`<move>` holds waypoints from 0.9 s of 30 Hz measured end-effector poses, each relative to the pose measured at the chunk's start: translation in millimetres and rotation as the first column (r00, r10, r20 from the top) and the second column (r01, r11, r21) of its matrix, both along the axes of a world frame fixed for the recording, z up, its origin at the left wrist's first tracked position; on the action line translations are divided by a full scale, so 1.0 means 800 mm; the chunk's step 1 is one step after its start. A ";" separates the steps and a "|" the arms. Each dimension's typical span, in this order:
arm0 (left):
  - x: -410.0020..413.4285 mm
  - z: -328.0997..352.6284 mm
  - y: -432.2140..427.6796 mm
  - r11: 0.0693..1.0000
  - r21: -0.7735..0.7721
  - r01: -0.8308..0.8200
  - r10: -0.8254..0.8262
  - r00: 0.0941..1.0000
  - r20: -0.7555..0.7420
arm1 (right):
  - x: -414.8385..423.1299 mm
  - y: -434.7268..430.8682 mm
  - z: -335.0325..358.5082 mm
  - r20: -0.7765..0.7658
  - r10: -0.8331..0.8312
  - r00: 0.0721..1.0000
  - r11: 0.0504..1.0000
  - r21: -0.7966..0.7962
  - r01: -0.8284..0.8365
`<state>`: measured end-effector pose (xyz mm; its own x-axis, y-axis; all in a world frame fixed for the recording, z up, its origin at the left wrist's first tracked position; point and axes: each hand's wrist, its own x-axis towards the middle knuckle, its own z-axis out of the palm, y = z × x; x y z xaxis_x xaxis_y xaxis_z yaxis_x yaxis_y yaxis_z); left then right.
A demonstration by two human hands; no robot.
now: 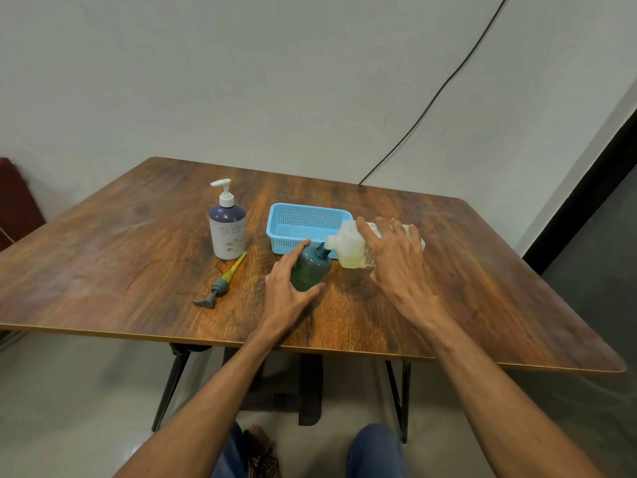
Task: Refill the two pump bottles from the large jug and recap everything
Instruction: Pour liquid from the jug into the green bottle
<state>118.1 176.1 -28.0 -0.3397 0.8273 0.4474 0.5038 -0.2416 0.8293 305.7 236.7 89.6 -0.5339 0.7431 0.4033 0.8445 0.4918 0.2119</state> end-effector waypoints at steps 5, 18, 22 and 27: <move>0.000 0.000 0.001 1.000 0.001 -0.006 0.006 1.000 0.002 | 0.000 -0.001 0.002 0.005 -0.003 1.000 1.000 -0.016 0.003; 0.001 0.000 -0.001 1.000 -0.003 -0.016 0.016 1.000 -0.016 | 0.002 0.000 0.001 0.004 -0.003 1.000 1.000 -0.019 0.003; 0.002 0.001 -0.001 1.000 0.000 -0.029 0.029 1.000 -0.007 | 0.001 0.001 0.001 0.009 -0.002 1.000 1.000 -0.004 0.002; 0.002 0.001 0.000 1.000 0.002 -0.030 0.030 0.999 -0.012 | 0.002 0.002 0.000 0.008 0.001 1.000 1.000 -0.006 -0.001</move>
<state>120.0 176.0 -27.5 -0.3591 0.8159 0.4532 0.5205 -0.2280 0.8229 306.9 238.3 89.9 -0.5377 0.7453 0.3942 0.8424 0.4938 0.2156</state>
